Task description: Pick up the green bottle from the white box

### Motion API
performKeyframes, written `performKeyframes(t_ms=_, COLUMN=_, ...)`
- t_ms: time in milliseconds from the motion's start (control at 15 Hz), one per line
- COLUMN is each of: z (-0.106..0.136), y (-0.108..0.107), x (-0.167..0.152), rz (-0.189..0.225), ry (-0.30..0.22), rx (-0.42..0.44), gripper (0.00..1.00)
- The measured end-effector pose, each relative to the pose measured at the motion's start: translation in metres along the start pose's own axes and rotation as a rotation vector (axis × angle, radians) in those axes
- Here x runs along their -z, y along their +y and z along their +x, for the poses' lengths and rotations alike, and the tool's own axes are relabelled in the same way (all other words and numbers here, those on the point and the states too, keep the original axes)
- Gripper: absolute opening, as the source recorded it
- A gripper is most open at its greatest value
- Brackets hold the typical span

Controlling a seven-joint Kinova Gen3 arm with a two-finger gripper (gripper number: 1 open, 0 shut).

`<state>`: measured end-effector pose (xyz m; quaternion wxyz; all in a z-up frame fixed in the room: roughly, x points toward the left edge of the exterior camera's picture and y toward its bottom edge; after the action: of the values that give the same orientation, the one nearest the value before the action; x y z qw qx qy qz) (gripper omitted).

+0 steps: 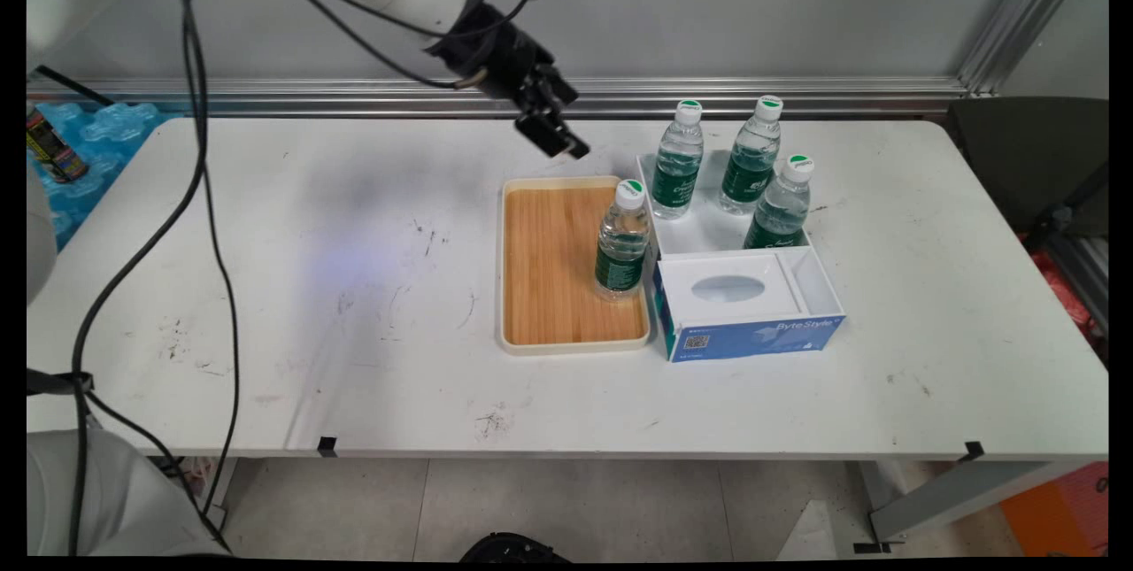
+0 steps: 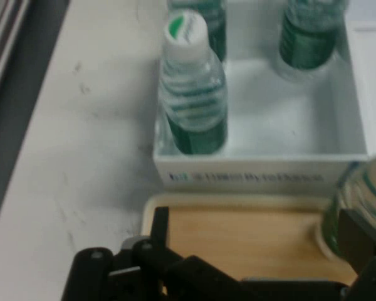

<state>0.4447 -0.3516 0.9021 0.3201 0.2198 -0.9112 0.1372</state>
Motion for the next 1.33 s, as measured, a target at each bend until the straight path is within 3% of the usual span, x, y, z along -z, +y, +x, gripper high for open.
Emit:
performKeyframes(t_ms=533, z=0.024, y=-0.017, x=-0.054, rz=0.013, ry=0.091, rx=0.010, gripper=1.00)
performKeyframes(t_ms=1333, z=0.031, y=-0.027, x=-0.120, rz=0.006, ry=0.143, rx=0.055, gripper=1.00)
